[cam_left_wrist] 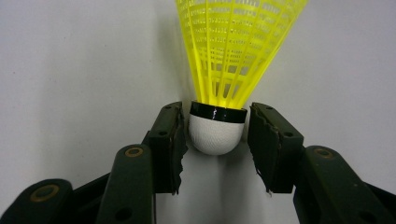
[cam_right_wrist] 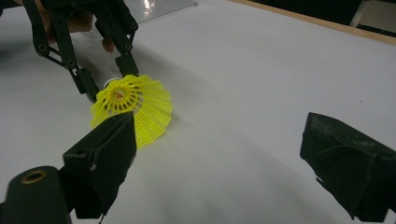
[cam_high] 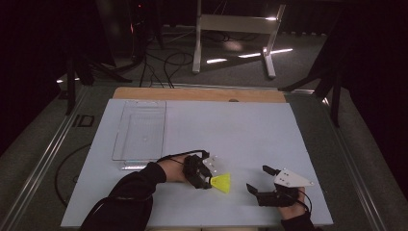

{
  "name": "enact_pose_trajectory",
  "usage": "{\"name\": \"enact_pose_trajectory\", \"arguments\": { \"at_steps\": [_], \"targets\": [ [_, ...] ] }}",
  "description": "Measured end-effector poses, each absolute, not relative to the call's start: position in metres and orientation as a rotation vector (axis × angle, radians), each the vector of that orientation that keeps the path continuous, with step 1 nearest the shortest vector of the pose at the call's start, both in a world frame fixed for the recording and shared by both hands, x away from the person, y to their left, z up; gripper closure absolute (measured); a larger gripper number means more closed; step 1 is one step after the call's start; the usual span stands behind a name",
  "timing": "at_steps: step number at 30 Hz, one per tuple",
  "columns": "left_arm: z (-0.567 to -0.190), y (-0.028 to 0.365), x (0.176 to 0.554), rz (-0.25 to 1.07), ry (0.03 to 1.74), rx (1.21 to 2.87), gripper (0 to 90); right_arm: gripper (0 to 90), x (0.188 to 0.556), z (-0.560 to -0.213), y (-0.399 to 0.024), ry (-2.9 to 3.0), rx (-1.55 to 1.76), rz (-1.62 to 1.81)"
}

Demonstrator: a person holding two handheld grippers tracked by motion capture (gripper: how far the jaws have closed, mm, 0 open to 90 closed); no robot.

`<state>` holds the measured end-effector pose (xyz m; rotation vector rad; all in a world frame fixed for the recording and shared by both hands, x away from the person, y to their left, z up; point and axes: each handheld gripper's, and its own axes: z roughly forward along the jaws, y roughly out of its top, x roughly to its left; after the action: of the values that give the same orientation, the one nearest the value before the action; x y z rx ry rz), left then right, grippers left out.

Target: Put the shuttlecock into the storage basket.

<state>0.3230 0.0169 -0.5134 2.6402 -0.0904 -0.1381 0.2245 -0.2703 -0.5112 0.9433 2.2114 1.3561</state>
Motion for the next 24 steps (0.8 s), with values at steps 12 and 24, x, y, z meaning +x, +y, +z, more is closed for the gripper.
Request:
{"name": "enact_pose_trajectory", "arguments": {
  "at_steps": [12, 24],
  "targets": [
    [-0.512, 0.014, 0.323, -0.146, -0.106, 2.651, 65.1, 10.8, 0.225, -0.511, -0.270, 2.212, 0.943, 1.356],
    [-0.497, 0.016, 0.322, -0.105, -0.079, 2.654, 65.5, 10.8, 0.224, -0.510, -0.270, 2.209, 0.942, 1.355]
  ]
}}
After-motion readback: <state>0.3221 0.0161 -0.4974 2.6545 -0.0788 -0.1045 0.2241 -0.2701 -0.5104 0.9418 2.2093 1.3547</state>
